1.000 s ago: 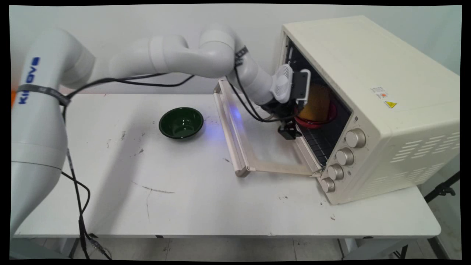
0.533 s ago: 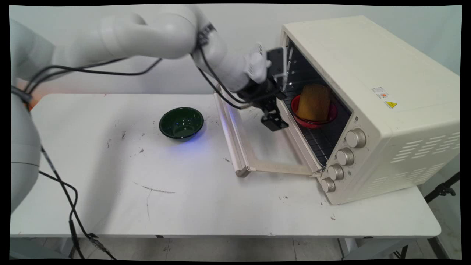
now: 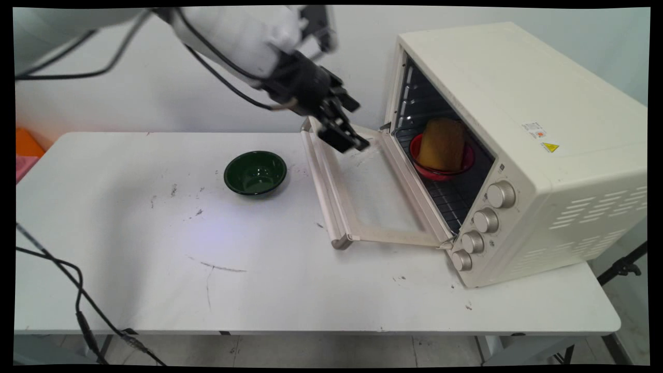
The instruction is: Close the oven
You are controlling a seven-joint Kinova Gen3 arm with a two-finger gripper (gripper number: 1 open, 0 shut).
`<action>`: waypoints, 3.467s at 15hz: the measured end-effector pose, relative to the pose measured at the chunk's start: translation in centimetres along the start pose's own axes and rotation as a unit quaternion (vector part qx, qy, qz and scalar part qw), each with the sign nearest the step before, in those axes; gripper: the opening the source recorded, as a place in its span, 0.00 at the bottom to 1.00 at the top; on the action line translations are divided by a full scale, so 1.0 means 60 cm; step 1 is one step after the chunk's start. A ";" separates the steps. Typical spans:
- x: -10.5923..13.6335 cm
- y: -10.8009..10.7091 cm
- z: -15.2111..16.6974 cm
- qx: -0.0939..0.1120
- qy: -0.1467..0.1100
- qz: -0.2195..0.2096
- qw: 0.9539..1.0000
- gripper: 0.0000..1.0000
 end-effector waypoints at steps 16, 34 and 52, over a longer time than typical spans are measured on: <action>-0.100 0.006 -0.300 -0.002 0.031 -0.095 0.995 1.00; -0.150 -0.013 -0.188 0.008 -0.063 -0.105 0.992 1.00; -0.225 -0.010 0.103 -0.019 -0.130 -0.083 0.988 1.00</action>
